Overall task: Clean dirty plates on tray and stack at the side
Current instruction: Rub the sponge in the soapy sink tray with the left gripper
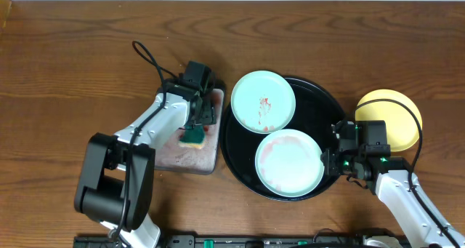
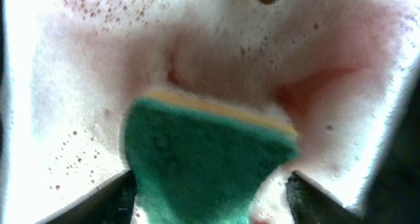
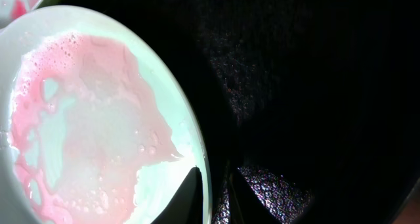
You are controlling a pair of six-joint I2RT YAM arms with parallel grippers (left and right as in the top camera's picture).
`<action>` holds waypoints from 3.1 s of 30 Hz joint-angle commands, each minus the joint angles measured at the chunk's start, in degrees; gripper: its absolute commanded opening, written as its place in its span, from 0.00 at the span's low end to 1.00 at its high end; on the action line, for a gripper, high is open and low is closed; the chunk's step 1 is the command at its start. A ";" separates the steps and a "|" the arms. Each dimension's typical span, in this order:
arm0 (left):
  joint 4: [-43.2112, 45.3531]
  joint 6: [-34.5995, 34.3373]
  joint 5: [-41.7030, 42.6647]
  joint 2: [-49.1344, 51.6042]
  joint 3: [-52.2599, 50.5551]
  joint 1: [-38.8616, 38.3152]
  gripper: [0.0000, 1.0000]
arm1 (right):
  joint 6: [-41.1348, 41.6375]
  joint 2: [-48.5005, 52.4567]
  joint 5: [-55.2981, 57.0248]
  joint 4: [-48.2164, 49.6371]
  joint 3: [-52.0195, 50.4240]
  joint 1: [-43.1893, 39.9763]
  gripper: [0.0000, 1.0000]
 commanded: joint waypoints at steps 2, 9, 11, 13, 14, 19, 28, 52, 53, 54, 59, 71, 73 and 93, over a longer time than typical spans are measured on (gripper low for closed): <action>0.17 1.09 -1.18 2.49 -0.85 0.13 0.39 | 0.44 0.00 -0.42 -0.02 -0.28 0.37 0.11; -1.75 1.16 -1.09 -0.46 -0.26 0.15 0.08 | 0.44 0.00 -0.39 0.00 -0.28 0.37 0.10; -2.08 1.16 -1.07 -2.49 0.02 0.15 0.28 | 0.44 0.00 -0.39 0.00 -0.28 0.37 0.11; -2.58 1.14 -1.07 -5.35 0.04 0.13 0.63 | 0.42 0.00 -0.39 0.00 -0.28 0.37 0.11; -3.10 1.11 -1.05 -6.47 0.04 0.13 0.70 | 0.42 0.00 -0.39 -0.02 -0.28 0.37 0.11; -6.80 1.07 1.66 -8.39 -0.07 0.13 0.70 | 0.44 0.00 -0.42 0.09 -0.28 0.37 0.10; -5.49 -1.29 3.04 -4.22 -4.81 0.13 0.52 | 0.44 0.00 -0.42 -0.07 -0.28 0.37 0.09; -2.78 -1.03 2.86 -6.21 -5.33 0.13 0.57 | 0.44 0.00 -0.39 -0.20 -0.28 0.37 0.09; -2.75 -1.38 2.86 -6.21 -5.33 0.13 0.57 | 0.44 0.00 -0.39 -0.20 -0.28 0.37 0.09; -2.75 -1.77 2.89 -6.19 -5.33 0.13 0.56 | 0.44 0.00 -0.42 -0.20 -0.28 0.37 0.09; -2.14 -1.97 2.86 -6.16 -5.35 0.09 0.33 | 0.44 0.00 -0.42 -0.20 -0.28 0.37 0.09; 1.73 -3.91 4.02 -3.23 -10.34 0.09 0.22 | 0.44 0.00 -0.42 -0.22 -0.28 0.37 0.08; 2.16 -3.91 4.37 -2.97 -11.02 0.09 0.08 | 0.44 0.00 -0.42 -0.20 -0.28 0.37 0.06; 2.16 -3.89 4.35 -2.95 -10.99 0.09 0.08 | -0.44 -3.87 -0.70 0.94 0.90 0.37 0.23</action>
